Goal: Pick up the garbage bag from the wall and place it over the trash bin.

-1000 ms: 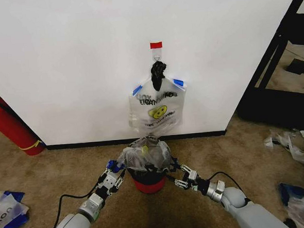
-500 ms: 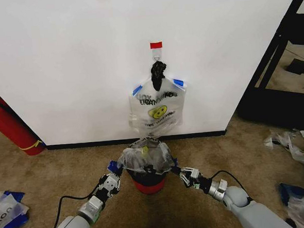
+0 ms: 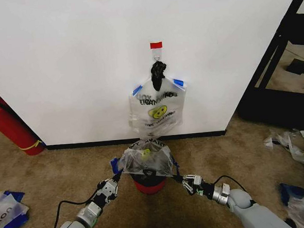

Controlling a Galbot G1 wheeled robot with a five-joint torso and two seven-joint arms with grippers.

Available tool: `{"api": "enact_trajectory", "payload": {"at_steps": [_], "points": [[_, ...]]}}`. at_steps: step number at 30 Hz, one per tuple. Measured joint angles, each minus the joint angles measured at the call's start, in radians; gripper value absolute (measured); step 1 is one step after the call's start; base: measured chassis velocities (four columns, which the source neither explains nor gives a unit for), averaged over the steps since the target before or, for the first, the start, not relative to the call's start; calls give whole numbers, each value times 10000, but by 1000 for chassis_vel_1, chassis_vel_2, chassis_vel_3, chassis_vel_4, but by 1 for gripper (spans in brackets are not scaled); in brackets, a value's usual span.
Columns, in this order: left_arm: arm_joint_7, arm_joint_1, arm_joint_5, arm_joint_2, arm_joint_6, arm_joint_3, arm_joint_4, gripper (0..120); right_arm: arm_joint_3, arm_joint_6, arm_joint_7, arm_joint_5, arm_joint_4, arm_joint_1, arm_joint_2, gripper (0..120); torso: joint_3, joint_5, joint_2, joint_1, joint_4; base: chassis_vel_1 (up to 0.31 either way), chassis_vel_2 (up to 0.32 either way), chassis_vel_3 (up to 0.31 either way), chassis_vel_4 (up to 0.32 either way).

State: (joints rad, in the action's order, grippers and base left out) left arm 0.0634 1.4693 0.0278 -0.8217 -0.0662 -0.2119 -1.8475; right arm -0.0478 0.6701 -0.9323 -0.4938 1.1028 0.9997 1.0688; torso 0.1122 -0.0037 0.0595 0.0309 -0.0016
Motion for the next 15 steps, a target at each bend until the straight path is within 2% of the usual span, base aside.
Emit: {"api": "enact_trajectory", "payload": {"at_steps": [15], "points": [[-395,-244,-912,-210,-439,227,1464,0,18,347,-845,224,-1118,-146,684,0,0,0,0,0,1,0,0,0,0]]}}
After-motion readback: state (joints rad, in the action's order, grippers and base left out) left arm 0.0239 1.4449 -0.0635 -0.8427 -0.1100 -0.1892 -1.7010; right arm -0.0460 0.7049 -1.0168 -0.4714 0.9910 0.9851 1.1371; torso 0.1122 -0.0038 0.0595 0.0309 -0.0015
